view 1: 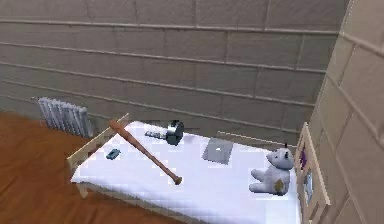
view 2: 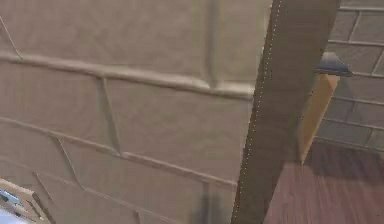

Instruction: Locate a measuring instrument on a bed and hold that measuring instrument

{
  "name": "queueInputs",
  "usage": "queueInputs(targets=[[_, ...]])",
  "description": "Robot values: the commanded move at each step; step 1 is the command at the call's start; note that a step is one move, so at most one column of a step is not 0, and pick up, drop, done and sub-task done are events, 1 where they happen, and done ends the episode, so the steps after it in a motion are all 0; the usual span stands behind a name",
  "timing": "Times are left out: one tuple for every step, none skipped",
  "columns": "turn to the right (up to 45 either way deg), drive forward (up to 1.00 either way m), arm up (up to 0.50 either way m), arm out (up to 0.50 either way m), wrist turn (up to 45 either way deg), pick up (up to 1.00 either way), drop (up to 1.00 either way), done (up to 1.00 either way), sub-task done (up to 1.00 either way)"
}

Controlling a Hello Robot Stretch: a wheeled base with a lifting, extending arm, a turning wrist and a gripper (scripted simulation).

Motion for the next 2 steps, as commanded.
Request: queueInputs(targets=[[-45.0, 0.0, 0.0, 0.0, 0.0, 0.0, 0.0, 0.0, 0.0], [-33.0, 0.0, 0.0, 0.0, 0.0, 0.0, 0.0, 0.0, 0.0]])
